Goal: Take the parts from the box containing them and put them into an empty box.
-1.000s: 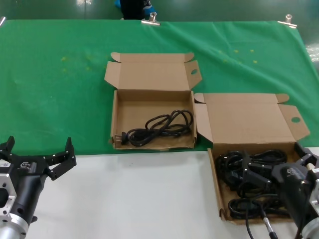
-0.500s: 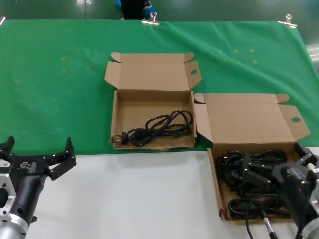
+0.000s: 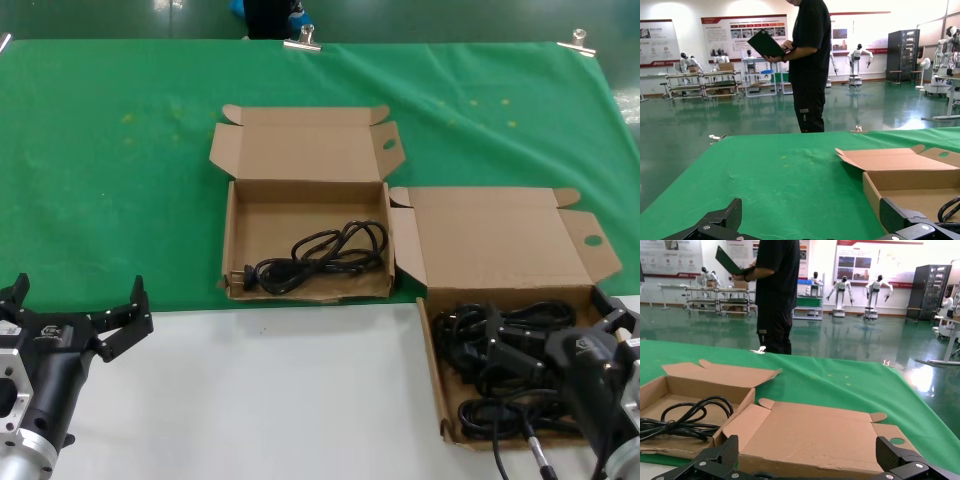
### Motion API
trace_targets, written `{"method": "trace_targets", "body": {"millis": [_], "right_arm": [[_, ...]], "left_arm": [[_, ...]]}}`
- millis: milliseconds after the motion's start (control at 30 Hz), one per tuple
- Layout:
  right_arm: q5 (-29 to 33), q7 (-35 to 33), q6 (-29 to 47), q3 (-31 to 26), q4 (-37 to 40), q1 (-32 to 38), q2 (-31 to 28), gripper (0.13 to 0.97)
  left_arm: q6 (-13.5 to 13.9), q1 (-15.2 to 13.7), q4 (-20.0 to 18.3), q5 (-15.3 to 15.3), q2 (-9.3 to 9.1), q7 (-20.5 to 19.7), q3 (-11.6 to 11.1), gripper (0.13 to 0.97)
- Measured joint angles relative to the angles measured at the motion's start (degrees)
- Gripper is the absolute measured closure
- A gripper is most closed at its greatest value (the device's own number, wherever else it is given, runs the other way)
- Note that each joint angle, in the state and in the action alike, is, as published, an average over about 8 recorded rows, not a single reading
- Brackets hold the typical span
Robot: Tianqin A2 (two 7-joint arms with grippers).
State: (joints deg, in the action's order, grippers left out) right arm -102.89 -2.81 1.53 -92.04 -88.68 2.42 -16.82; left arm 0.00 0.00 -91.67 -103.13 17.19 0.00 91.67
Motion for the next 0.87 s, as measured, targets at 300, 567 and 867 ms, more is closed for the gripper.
{"method": "trace_targets", "body": {"millis": [300, 567, 867], "right_arm": [[0.0, 0.0, 0.0, 0.0, 0.0, 0.0, 0.0, 0.129], [0.0, 0.0, 0.0, 0.0, 0.0, 0.0, 0.0, 0.129], [0.0, 0.0, 0.0, 0.0, 0.0, 0.0, 0.0, 0.129]], "left_arm": [[0.0, 0.0, 0.0, 0.0, 0.0, 0.0, 0.0, 0.132], [0.0, 0.0, 0.0, 0.0, 0.0, 0.0, 0.0, 0.132], [0.0, 0.0, 0.0, 0.0, 0.0, 0.0, 0.0, 0.132]]}}
